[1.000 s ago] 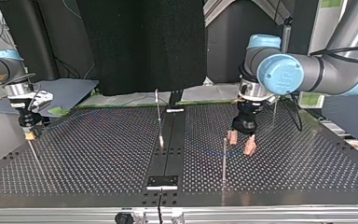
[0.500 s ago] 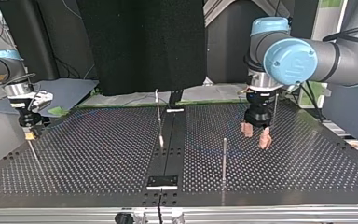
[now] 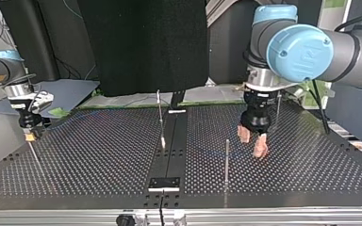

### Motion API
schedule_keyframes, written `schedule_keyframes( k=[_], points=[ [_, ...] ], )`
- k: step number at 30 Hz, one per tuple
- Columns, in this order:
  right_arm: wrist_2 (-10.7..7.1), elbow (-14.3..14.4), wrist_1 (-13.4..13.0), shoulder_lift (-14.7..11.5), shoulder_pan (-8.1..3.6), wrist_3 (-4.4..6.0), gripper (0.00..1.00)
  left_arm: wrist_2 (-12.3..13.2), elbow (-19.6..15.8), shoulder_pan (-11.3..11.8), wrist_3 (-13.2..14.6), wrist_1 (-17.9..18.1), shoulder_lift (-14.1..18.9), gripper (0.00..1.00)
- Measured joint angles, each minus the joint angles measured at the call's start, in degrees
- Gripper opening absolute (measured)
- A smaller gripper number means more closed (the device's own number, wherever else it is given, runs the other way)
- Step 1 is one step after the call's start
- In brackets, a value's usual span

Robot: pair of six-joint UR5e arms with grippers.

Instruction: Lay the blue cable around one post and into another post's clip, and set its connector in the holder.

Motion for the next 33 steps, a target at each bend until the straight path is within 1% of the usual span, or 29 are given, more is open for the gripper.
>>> schedule_keyframes(
  k=[5,16,19,21,24,29,33],
  points=[
    [0.00,0.0,0.0,0.0,0.00,0.00,0.99,0.7,1.3,-1.1,2.9,-3.0,0.0,1.00],
    [0.00,0.0,0.0,0.0,0.00,0.00,0.99,0.9,1.4,-2.2,8.8,-8.8,0.0,1.00],
    [0.00,0.0,0.0,0.0,0.00,0.00,0.99,1.9,1.4,-2.3,10.6,-10.4,0.0,1.00],
    [0.00,0.0,0.0,0.0,0.00,0.00,0.99,2.6,1.4,-2.3,11.9,-10.9,0.0,1.00],
    [0.00,0.0,0.0,0.0,0.00,0.00,0.99,2.9,1.4,-2.3,13.8,-11.1,-0.1,1.00],
    [0.00,0.0,0.0,0.0,0.00,0.00,0.99,2.8,1.4,-2.4,16.8,-11.2,-0.1,1.00],
    [0.00,0.0,0.0,0.0,0.00,0.00,0.99,2.2,1.4,-2.4,19.1,-11.3,-0.1,1.00]
  ],
)
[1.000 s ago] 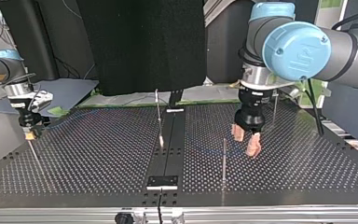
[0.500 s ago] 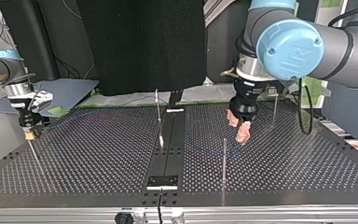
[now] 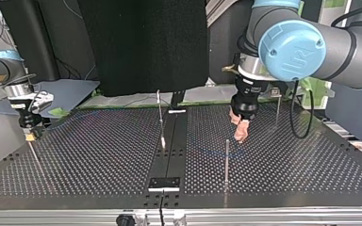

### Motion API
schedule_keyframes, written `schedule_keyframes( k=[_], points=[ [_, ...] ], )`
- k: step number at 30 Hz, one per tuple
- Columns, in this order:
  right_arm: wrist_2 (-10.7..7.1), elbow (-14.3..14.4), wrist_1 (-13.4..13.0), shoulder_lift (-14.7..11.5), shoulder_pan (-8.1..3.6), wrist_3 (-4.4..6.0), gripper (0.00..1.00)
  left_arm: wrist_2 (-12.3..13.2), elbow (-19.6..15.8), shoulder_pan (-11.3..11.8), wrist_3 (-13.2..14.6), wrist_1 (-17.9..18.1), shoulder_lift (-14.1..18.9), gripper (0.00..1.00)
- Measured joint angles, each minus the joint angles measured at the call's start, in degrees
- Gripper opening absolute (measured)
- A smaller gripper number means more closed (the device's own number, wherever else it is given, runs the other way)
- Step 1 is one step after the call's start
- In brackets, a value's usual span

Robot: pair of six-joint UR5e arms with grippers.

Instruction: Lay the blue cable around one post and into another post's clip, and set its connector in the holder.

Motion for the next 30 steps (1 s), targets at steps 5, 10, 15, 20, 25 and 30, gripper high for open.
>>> schedule_keyframes(
  k=[5,10,15,20,25,30],
  points=[
    [0.00,0.0,0.0,0.0,0.00,0.00,0.99,-0.7,0.0,0.0,3.1,0.0,0.0,1.00],
    [0.00,0.0,0.0,0.0,0.00,0.00,0.99,-1.3,0.0,0.2,3.8,0.0,0.0,1.00],
    [0.00,0.0,0.0,0.0,0.00,0.00,0.99,-1.4,0.0,0.3,2.4,0.0,0.0,1.00],
    [0.00,0.0,0.0,0.0,0.00,0.00,0.99,-1.5,0.0,0.4,1.5,0.0,0.0,1.00],
    [0.00,0.0,0.0,0.0,0.00,0.00,0.99,-1.5,0.0,0.5,1.1,0.0,0.0,1.00],
    [0.00,0.0,0.0,0.0,0.00,0.00,0.99,-2.3,0.0,0.5,0.7,0.0,0.0,1.00]
  ],
)
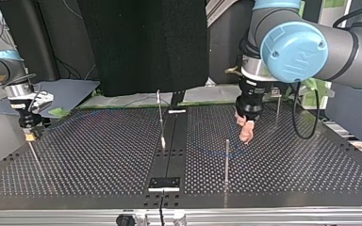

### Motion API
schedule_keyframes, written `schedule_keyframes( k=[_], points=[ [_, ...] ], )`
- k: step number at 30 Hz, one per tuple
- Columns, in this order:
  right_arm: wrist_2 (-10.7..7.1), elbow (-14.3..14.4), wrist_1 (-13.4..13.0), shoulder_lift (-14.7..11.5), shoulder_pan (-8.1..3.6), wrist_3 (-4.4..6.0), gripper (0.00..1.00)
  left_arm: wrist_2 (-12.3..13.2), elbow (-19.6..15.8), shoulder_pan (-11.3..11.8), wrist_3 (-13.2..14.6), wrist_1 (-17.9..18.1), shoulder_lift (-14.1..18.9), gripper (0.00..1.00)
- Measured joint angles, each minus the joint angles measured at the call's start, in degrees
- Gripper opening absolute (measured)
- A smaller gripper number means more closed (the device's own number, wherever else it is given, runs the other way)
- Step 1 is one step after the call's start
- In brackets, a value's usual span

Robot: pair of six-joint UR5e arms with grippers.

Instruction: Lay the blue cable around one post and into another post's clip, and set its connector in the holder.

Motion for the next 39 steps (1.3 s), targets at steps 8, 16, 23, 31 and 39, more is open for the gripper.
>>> schedule_keyframes(
  k=[8,16,23,31,39],
  points=[
    [0.00,0.0,0.0,0.0,0.00,0.00,0.99,-1.4,0.0,0.0,-1.0,0.0,0.0,1.00],
    [0.00,0.0,0.0,0.0,0.00,0.00,0.99,-1.6,0.0,0.1,-1.1,0.0,0.0,1.00],
    [0.00,0.0,0.0,0.0,0.00,0.00,0.99,-1.6,0.0,0.1,-1.1,0.0,0.0,1.00],
    [0.00,0.0,0.0,0.0,0.00,0.00,0.99,-1.5,0.0,0.1,-1.1,0.1,0.0,1.00],
    [0.00,0.0,0.0,0.0,0.00,0.00,0.99,-1.5,0.0,0.1,-1.1,0.1,0.0,1.00]
  ],
)
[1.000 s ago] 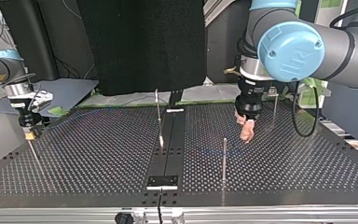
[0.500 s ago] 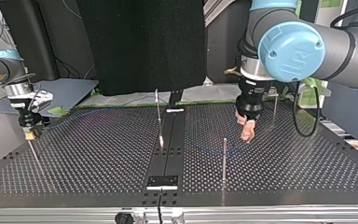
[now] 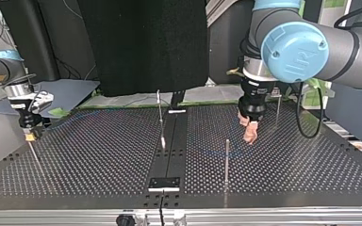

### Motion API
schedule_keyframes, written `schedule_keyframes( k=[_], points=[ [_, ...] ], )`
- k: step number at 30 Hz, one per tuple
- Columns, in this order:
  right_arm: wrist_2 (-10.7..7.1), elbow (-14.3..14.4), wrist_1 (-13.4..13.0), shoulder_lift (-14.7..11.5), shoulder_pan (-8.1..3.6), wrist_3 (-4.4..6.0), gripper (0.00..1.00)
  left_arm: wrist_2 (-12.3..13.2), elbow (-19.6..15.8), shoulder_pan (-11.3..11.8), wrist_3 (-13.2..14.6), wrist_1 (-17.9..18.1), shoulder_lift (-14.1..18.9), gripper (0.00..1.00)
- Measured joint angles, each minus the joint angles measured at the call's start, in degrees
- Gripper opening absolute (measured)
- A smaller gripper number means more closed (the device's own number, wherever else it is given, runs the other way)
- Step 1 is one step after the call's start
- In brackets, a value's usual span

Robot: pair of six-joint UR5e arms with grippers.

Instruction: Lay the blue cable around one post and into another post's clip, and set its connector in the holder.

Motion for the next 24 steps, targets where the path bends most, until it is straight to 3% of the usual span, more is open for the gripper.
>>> schedule_keyframes(
  k=[16,24],
  points=[
    [0.00,0.0,0.0,0.0,0.00,0.00,0.99,0.0,-1.6,-0.8,0.5,1.1,0.9,1.00],
    [0.00,0.0,0.0,0.0,0.00,0.00,0.99,1.8,-6.2,-2.9,-3.0,5.6,5.3,1.00]
  ],
)
